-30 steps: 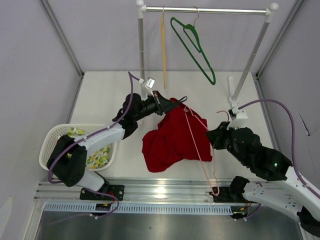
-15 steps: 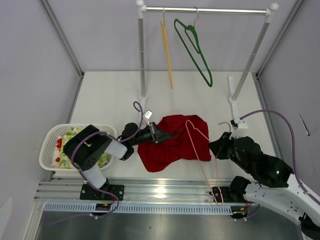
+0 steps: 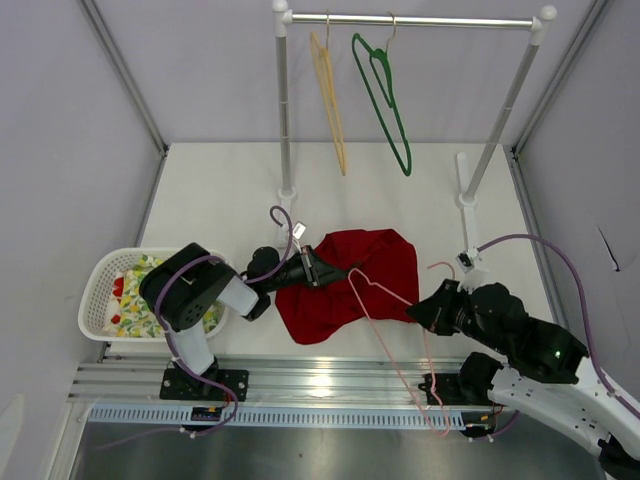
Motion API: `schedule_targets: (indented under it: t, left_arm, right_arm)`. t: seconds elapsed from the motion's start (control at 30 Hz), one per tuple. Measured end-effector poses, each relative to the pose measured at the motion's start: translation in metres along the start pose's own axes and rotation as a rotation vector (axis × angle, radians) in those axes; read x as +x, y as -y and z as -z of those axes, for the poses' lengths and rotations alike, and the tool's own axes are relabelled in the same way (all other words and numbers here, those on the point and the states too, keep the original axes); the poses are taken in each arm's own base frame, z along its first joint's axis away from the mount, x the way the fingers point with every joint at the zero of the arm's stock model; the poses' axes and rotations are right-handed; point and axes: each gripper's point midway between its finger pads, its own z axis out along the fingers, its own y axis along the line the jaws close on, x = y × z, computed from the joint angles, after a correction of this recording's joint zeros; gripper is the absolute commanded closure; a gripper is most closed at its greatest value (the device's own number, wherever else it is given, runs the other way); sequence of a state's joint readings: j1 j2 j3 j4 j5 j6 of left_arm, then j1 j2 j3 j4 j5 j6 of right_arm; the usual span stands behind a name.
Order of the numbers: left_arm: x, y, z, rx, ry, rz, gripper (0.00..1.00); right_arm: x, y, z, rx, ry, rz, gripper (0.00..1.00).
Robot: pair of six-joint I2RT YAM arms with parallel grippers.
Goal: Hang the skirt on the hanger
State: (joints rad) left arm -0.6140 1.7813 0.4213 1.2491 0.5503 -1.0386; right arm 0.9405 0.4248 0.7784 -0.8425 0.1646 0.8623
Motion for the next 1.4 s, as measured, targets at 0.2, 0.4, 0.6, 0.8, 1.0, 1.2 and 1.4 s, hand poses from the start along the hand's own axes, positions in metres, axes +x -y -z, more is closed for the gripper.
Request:
schedule_targets:
  t: [0.2, 0.4, 0.6, 0.8, 1.0, 1.2, 1.4]
  left_arm:
    - [-0.002, 0.000, 0.000, -0.004, 0.009, -0.005, 1.00]
    - [-0.004, 0.000, 0.000, -0.004, 0.021, -0.025, 1.00]
    - [-0.010, 0.011, 0.000, 0.023, 0.041, -0.101, 1.00]
    - [-0.021, 0.034, 0.000, 0.070, 0.090, -0.217, 1.00]
    - [-0.025, 0.035, 0.000, 0.069, 0.110, -0.252, 1.00]
    - [-0.026, 0.035, 0.000, 0.065, 0.116, -0.254, 1.00]
    - [-0.025, 0.033, -0.001, 0.055, 0.118, -0.266, 1.00]
  right_arm:
    - [0.018, 0.009, -0.004, 0.004, -0.044, -0.095, 1.00]
    - [0.016, 0.008, -0.001, -0.015, -0.018, -0.180, 1.00]
    - [0.015, 0.007, 0.002, -0.032, 0.006, -0.264, 1.00]
    - [0.006, 0.007, 0.008, -0.053, 0.062, -0.351, 1.00]
    - [-0.002, 0.008, 0.013, -0.070, 0.108, -0.432, 1.00]
    - [0.000, 0.011, 0.011, -0.083, 0.115, -0.493, 1.00]
    - [0.001, 0.009, 0.012, -0.100, 0.111, -0.534, 1.00]
